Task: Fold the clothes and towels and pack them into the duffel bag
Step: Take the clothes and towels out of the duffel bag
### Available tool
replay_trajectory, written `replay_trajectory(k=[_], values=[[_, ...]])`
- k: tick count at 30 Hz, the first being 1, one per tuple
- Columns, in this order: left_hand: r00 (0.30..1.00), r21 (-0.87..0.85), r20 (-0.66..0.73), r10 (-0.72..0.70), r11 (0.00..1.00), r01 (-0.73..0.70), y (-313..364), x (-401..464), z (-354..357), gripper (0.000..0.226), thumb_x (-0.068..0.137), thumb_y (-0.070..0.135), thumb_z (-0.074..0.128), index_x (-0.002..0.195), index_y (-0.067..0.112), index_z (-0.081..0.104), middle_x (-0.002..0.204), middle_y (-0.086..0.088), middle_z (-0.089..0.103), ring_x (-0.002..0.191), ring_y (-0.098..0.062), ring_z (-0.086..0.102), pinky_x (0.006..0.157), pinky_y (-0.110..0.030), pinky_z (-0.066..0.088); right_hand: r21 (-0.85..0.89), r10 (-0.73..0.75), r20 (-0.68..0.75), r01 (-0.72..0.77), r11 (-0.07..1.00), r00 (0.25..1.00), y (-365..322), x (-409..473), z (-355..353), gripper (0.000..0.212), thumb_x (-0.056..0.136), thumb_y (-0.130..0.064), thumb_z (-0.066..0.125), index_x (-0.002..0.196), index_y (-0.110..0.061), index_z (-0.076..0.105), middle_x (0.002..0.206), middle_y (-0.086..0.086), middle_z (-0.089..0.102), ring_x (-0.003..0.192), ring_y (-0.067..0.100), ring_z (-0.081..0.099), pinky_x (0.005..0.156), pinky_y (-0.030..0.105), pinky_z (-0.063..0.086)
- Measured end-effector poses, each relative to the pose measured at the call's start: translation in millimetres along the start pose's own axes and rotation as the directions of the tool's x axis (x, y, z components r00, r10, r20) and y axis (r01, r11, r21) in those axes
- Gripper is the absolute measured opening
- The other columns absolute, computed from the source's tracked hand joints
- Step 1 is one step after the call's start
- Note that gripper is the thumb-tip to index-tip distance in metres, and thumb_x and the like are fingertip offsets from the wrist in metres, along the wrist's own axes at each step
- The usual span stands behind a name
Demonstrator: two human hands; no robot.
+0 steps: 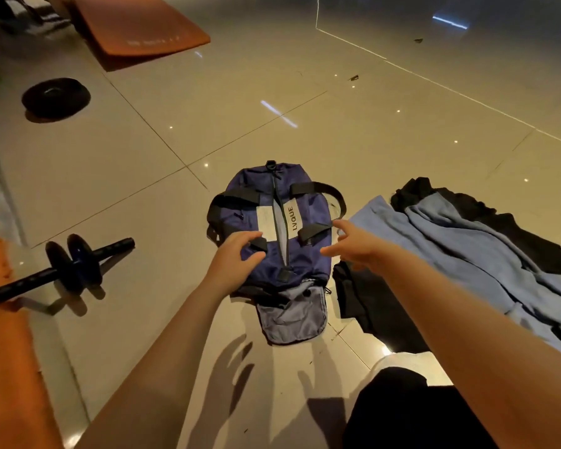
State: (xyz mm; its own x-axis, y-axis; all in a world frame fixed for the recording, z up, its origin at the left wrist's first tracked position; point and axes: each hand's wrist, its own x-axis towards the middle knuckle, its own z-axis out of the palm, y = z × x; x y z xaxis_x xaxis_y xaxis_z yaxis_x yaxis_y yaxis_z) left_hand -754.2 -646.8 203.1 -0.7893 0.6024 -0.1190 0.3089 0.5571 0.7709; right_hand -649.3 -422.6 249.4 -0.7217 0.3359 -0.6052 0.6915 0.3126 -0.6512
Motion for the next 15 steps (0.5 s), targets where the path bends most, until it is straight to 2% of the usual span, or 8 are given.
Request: replay_trajectory(k=[3,5,7,9,11,12,13,15], values=[[0.999,-0.082,-0.038,0.012,0.997,-0.015,13.0,-10.0,11.3,0.037,0.091,0.014,0.064,0.127,0.018,0.058,0.122,0.006,0.051,0.112,-0.012,0.052,0.093,-0.027,0.044,-0.011,0.005,0.017,-0.005,1.000,1.000,2.6,-5.9,-3.1,0.066,0.093,-0.017,0.062,0.147,-0.023,0.025,0.141,0.023,0.040,0.108,0.037,0.055,0.076,0.042,0.047],[0.998,-0.101,-0.056,0.031,0.994,-0.036,24.0,-14.8,16.4,0.035,0.091,0.014,0.063,0.126,0.017,0.059,0.121,0.006,0.053,0.110,-0.011,0.053,0.093,-0.027,0.046,-0.011,-0.011,0.020,0.011,1.000,1.000,3.7,-11.6,-5.5,0.065,0.092,-0.016,0.062,0.146,-0.023,0.027,0.141,0.028,0.039,0.121,0.045,0.049,0.083,0.048,0.049],[0.995,-0.118,-0.077,0.059,0.991,-0.068,38.9,-17.5,22.0,0.032,0.092,0.013,0.063,0.122,0.020,0.060,0.121,0.004,0.055,0.106,-0.009,0.055,0.090,-0.024,0.047,0.003,-0.028,0.024,0.028,1.000,0.999,5.8,-18.7,-9.5,0.066,0.092,-0.014,0.062,0.147,-0.022,0.026,0.142,0.031,0.037,0.121,0.048,0.049,0.077,0.044,0.047],[0.993,-0.143,-0.078,0.087,0.985,-0.097,57.6,-19.1,31.9,0.029,0.092,0.014,0.062,0.117,0.027,0.058,0.118,0.004,0.055,0.101,-0.005,0.055,0.088,-0.021,0.048,0.009,-0.054,0.021,0.054,0.998,0.998,12.7,-26.8,-16.5,0.072,0.092,-0.015,0.063,0.150,-0.023,0.021,0.147,0.024,0.034,0.111,0.037,0.054,0.069,0.036,0.048],[0.992,-0.164,-0.042,0.119,0.979,-0.124,80.2,-19.2,47.8,0.028,0.092,0.014,0.062,0.115,0.029,0.057,0.114,0.008,0.054,0.099,-0.001,0.054,0.087,-0.019,0.048,0.008,-0.087,0.004,0.087,0.996,0.996,25.2,-39.0,-29.1,0.074,0.091,-0.018,0.064,0.151,-0.024,0.020,0.152,0.016,0.030,0.121,0.030,0.048,0.062,0.020,0.043],[0.990,-0.164,-0.017,0.139,0.977,-0.140,92.2,-18.4,58.1,0.027,0.093,0.014,0.061,0.116,0.027,0.058,0.113,0.009,0.054,0.098,0.000,0.054,0.085,-0.016,0.047,0.016,-0.093,-0.009,0.093,0.996,0.996,33.0,-48.0,-38.1,0.073,0.092,-0.020,0.064,0.151,-0.024,0.021,0.153,0.014,0.030,0.126,0.029,0.045,0.063,0.018,0.042],[0.988,-0.159,0.005,0.157,0.975,-0.154,103.0,-18.0,67.7,0.027,0.093,0.014,0.061,0.118,0.025,0.059,0.113,0.009,0.054,0.097,0.001,0.054,0.083,-0.012,0.045,0.025,-0.087,-0.018,0.087,0.996,0.996,40.5,-56.6,-46.4,0.072,0.092,-0.021,0.063,0.151,-0.024,0.022,0.153,0.013,0.030,0.127,0.029,0.045,0.067,0.020,0.045],[0.977,-0.170,0.061,0.204,0.967,-0.191,132.1,-16.7,94.0,0.028,0.093,0.015,0.061,0.119,0.025,0.059,0.114,0.012,0.055,0.098,0.004,0.054,0.079,-0.006,0.043,0.039,-0.040,-0.049,0.042,0.998,0.998,64.9,-78.7,-72.2,0.071,0.094,-0.024,0.062,0.151,-0.027,0.021,0.153,0.011,0.030,0.123,0.031,0.050,0.083,0.033,0.052]])
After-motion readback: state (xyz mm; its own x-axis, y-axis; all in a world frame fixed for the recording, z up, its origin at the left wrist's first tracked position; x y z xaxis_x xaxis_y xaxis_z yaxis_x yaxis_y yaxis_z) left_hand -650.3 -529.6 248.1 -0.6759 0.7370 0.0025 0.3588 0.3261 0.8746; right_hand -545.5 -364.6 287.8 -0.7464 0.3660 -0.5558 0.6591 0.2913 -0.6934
